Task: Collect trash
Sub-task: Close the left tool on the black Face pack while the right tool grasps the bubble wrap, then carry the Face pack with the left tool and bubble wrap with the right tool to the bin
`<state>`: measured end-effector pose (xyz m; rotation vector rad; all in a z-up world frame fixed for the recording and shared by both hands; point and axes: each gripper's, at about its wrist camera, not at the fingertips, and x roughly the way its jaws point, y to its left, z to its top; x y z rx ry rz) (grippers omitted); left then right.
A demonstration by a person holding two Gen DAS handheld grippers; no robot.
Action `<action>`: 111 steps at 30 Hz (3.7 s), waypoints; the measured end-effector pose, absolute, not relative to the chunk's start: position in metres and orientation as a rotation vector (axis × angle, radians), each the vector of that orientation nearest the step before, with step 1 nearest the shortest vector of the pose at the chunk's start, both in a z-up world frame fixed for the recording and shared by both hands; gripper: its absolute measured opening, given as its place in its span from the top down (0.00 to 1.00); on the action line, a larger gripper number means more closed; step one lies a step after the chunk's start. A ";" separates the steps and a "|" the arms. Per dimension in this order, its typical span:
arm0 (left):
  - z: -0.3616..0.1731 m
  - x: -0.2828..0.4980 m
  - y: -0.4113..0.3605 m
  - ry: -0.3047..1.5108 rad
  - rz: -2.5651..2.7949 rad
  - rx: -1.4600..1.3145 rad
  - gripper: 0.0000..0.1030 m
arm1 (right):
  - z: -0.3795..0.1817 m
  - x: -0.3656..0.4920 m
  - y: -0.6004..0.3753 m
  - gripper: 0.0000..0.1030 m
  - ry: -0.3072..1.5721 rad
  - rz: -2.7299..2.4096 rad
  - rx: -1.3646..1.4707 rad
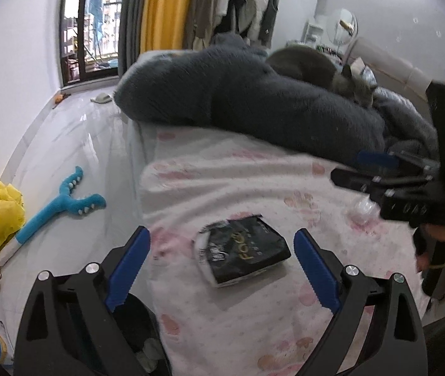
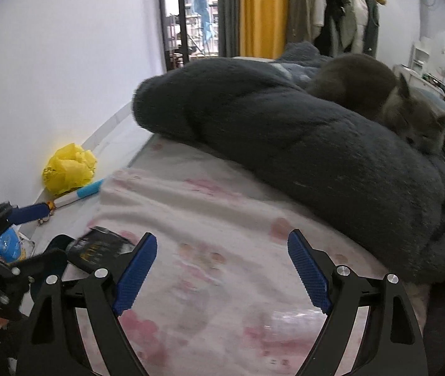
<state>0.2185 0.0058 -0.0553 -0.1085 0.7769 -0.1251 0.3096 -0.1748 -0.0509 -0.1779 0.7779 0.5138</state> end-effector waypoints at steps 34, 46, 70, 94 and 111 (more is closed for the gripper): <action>-0.092 0.255 -0.040 0.816 -0.038 -0.113 0.28 | -0.103 0.304 -0.250 0.17 0.908 0.509 -0.211; -0.075 0.247 -0.062 0.753 -0.188 -0.104 0.28 | -0.101 0.305 -0.235 0.37 0.932 0.531 -0.233; -0.040 0.195 -0.021 0.683 -0.179 -0.086 0.28 | -0.060 0.275 -0.179 0.39 0.825 0.561 -0.149; -0.074 0.141 0.086 0.789 0.015 -0.137 0.28 | -0.047 0.212 -0.077 0.39 0.783 0.721 -0.109; -0.147 0.121 0.166 1.022 0.141 -0.190 0.28 | -0.055 0.189 0.019 0.39 0.796 0.875 -0.146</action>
